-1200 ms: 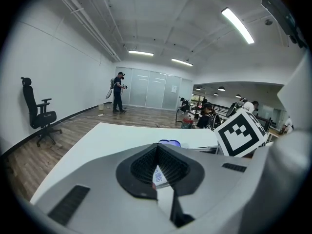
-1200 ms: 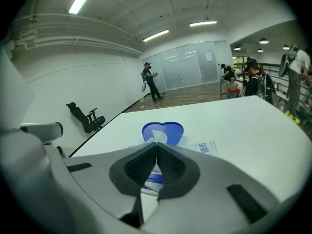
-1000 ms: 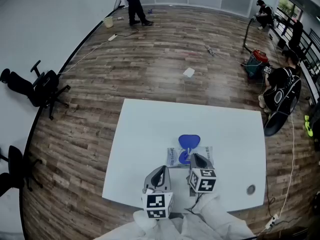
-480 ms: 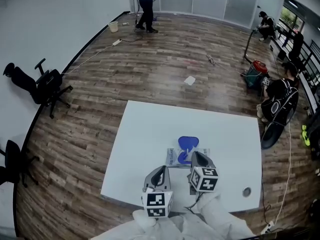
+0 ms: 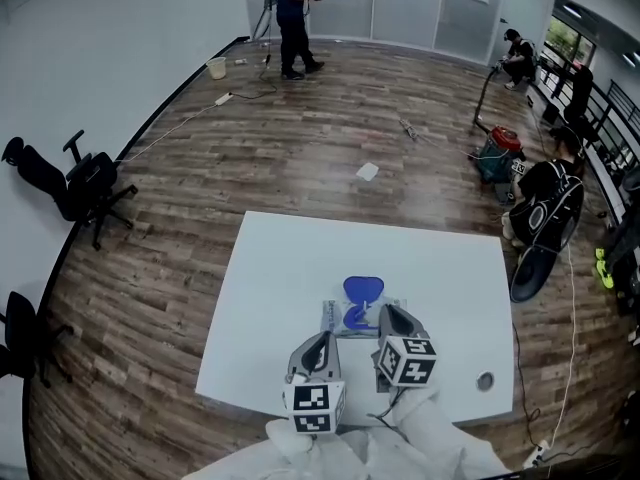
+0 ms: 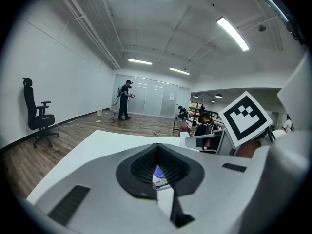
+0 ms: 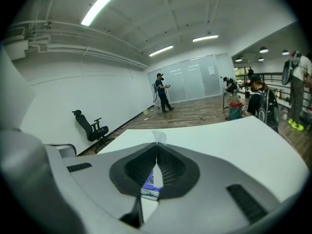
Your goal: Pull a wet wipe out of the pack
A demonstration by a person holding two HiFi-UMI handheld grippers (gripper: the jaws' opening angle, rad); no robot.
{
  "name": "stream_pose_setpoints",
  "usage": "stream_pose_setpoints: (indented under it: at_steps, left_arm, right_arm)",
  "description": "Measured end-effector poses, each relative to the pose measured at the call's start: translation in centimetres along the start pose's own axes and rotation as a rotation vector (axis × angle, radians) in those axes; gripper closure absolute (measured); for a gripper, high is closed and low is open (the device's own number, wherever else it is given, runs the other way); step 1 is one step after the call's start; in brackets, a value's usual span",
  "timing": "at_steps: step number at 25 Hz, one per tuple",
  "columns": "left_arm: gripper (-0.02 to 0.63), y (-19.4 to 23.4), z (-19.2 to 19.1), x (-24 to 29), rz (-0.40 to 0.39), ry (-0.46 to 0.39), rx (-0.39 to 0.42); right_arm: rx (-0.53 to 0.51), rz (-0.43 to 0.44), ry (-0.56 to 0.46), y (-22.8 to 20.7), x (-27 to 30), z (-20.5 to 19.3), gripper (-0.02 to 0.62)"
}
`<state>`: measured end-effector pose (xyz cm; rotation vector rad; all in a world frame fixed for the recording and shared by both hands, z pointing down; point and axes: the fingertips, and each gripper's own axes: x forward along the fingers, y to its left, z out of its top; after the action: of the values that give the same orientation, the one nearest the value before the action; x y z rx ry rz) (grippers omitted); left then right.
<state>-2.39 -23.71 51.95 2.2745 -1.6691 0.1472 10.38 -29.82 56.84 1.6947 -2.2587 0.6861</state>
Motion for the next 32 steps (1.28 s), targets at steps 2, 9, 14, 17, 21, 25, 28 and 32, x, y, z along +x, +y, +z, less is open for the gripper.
stream_pose_setpoints:
  at_steps: [2,9,14,17,21,25,28,32]
  left_arm:
    - [0.609,-0.4,0.1,-0.2,-0.008,0.000,0.001]
    - [0.609,-2.2,0.3,-0.2,-0.045,-0.005,0.014]
    - [0.609,-3.2,0.2,-0.3,-0.067,-0.004,0.022]
    - [0.609,-4.0,0.0,-0.3,-0.082,-0.001,0.030]
    - [0.609,-5.2,-0.5,-0.5,-0.106,0.006,0.041]
    - [0.609,-6.0,-0.5,-0.7,-0.122,0.003,0.053]
    - [0.609,-6.1,-0.6,-0.8,-0.126,0.002,0.062]
    - [0.609,-5.9,-0.2,-0.8,-0.125,0.000,0.069]
  right_arm:
    - [0.005,0.000,-0.010,0.1,-0.7,0.2,0.580]
    - [0.044,-0.005,-0.070,-0.5,-3.6,1.4,0.581]
    - [0.060,-0.029,-0.090,-1.3,-5.4,1.0,0.581]
    - [0.074,-0.039,-0.098,-1.8,-6.6,0.5,0.581]
    - [0.081,-0.049,-0.103,-2.1,-8.1,-0.5,0.580]
    - [0.045,-0.060,-0.101,-2.0,-9.1,-1.6,0.581]
    - [0.038,-0.059,-0.104,-1.5,-9.6,-2.1,0.581]
    - [0.040,-0.049,-0.100,-0.8,-9.5,-2.2,0.581]
